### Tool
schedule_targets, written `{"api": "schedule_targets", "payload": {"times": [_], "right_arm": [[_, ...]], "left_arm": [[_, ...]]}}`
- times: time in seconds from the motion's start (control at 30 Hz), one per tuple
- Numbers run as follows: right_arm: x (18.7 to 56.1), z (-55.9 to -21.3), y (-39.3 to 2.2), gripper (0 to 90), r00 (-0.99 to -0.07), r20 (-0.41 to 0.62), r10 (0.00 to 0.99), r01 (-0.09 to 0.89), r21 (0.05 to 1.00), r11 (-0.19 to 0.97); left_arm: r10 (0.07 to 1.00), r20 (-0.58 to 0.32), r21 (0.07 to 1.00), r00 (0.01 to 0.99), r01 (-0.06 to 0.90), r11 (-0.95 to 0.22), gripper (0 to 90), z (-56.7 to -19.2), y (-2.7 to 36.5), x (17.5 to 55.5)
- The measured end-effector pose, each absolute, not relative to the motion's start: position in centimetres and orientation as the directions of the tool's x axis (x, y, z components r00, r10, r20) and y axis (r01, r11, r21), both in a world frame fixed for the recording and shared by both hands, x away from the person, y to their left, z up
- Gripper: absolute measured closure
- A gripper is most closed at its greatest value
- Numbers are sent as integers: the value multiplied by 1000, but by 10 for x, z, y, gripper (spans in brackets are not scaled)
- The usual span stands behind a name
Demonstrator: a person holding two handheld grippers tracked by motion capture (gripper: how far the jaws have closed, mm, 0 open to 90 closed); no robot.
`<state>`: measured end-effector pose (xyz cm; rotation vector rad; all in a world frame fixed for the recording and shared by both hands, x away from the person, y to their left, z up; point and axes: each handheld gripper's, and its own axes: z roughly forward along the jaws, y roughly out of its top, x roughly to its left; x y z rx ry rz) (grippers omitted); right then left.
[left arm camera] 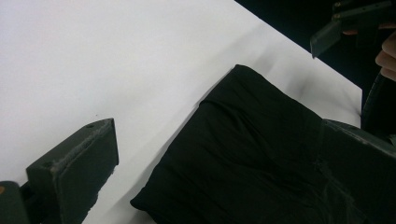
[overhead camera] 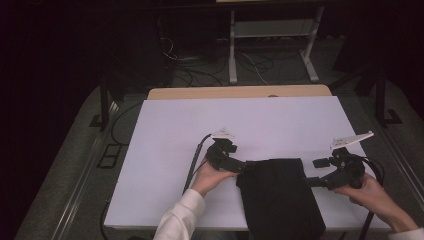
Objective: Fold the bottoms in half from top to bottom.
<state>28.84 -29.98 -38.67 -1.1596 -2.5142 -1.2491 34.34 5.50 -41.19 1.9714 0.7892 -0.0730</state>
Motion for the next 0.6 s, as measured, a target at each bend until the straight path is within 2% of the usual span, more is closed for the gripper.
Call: {"api": "schedule_targets", "payload": {"times": [0.6], "right_arm": [[324,-381,-305,0,-690,392,608,669,666,331]], "left_arm": [[515,-367,771,774,564,-298,0,-411,62,348]]}}
